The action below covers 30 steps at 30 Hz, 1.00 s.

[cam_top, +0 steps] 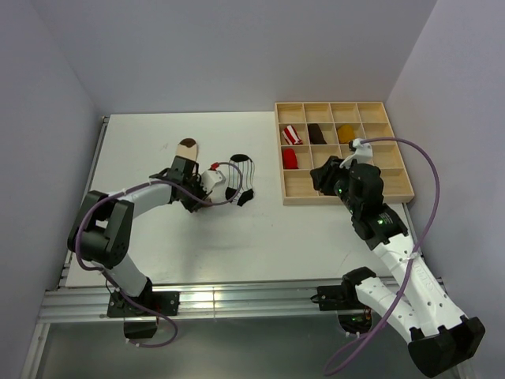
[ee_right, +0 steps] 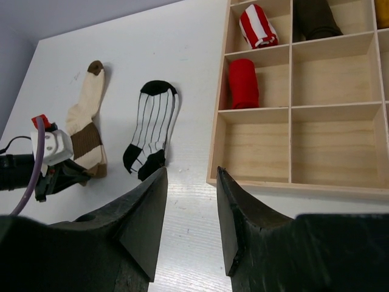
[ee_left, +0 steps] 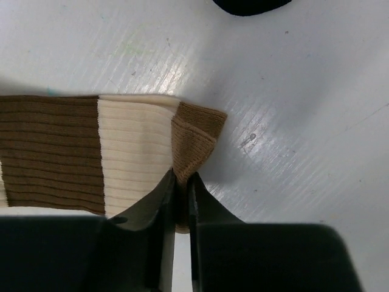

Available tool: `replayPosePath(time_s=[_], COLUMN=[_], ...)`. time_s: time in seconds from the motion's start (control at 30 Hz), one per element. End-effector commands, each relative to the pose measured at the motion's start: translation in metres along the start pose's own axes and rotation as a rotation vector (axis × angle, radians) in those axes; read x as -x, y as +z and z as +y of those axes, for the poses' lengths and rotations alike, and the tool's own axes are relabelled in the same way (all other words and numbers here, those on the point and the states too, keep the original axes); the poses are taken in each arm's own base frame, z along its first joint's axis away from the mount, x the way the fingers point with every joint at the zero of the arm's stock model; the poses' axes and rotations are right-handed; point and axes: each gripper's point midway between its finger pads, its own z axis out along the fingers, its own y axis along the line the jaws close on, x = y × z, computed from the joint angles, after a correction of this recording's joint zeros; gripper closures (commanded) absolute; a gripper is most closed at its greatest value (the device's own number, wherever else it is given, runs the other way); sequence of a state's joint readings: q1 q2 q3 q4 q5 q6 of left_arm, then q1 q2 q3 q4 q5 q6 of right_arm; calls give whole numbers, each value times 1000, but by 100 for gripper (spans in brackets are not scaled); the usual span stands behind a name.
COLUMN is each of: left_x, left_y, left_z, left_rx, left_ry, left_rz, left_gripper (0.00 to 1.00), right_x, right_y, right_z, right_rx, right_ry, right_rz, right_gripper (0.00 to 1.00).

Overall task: Roll the socks
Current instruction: Roll the sock at the center of the board.

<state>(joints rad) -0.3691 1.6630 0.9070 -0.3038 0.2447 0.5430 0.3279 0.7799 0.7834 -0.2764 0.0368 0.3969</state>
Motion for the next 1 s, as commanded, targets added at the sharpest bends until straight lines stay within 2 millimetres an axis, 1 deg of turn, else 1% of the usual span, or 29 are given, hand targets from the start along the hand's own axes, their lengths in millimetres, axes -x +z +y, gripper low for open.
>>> replayPosePath(time_s=[0.0,0.03,0.1,0.17,0.2,0.23,0.27,0.3,0.33,0.37,0.4,0.43,0.47,0.5,0.53,0.57,0.6,0.63,0.67,0.7,0.73,0.77,0.8,0.83,0.87,0.9,0.93,0.97], left_x=[-33,-30,-29,-23,-25,-25,-23,-17,-28,-29,-22,-31,-32,-29,-31,-31,-26,-28,-27,-25,-26,-27,-28,-30,-32,-34,-35,-37], left_y=[8,4,-5,-15,-25,-30,-36,-41,-51,-54,-59,-66,-68,-72,-77,-79,-80,-82,-83,-81,-79,-78,-78,-76,-76,-74,-74,-73], left_z=[-35,-40,-49,-58,-67,-71,-77,-76,-88,-88,-88,-97,-95,-94,-100,-100,-98,-101,-101,-99,-100,-100,-101,-101,-101,-101,-101,-102], left_rx=[-165,-198,-257,-336,-395,-434,-496,-522,-598,-633,-669,-741,-762,-787,-852,-878,-890,-931,-943,-944,-954,-955,-958,-962,-962,-966,-968,-972], left_ry=[-21,-17,-21,-7,-21,-21,-12,-10,-44,-33,-35,-81,-75,-80,-109,-130,-133,-169,-179,-183,-196,-199,-204,-214,-215,-218,-224,-226], left_rz=[99,80,83,49,71,71,44,29,76,64,36,80,67,63,64,67,55,61,60,57,62,65,73,86,96,103,111,119], left_gripper=[88,91,93,94,94,94,95,95,95,96,96,96,97,98,98,99,99,99,99,99,100,100,100,100,100,100,100,100], right_x=[10,10,7,3,4,3,-3,-2,-5,-12,-16,-21,-33,-34,-47,-60,-68,-82,-98,-107,-121,-132,-146,-153,-158,-173,-181,-188], right_y=[-2,-3,-2,-1,-2,-3,-2,-2,-2,0,1,2,4,7,3,4,7,3,4,8,4,4,11,14,12,20,21,18], right_z=[8,10,15,19,27,31,36,42,48,51,62,67,68,77,93,98,107,120,121,130,141,145,148,151,161,161,165,178], right_rx=[42,51,85,114,158,183,210,241,272,293,337,353,359,391,445,473,503,548,558,585,629,652,659,663,687,665,665,689], right_ry=[-19,-21,-30,-37,-45,-53,-61,-64,-69,-77,-99,-111,-127,-160,-188,-212,-247,-275,-297,-313,-326,-331,-338,-349,-370,-396,-414,-442], right_rz=[-45,-46,-37,-32,-33,-33,-23,-35,-30,-18,-18,-14,10,-17,3,24,24,41,61,64,89,113,145,163,170,201,214,222], right_gripper=[55,55,55,56,56,56,57,57,57,57,57,57,57,57,58,58,58,58,58,58,58,57,57,56,55,55,55,55])
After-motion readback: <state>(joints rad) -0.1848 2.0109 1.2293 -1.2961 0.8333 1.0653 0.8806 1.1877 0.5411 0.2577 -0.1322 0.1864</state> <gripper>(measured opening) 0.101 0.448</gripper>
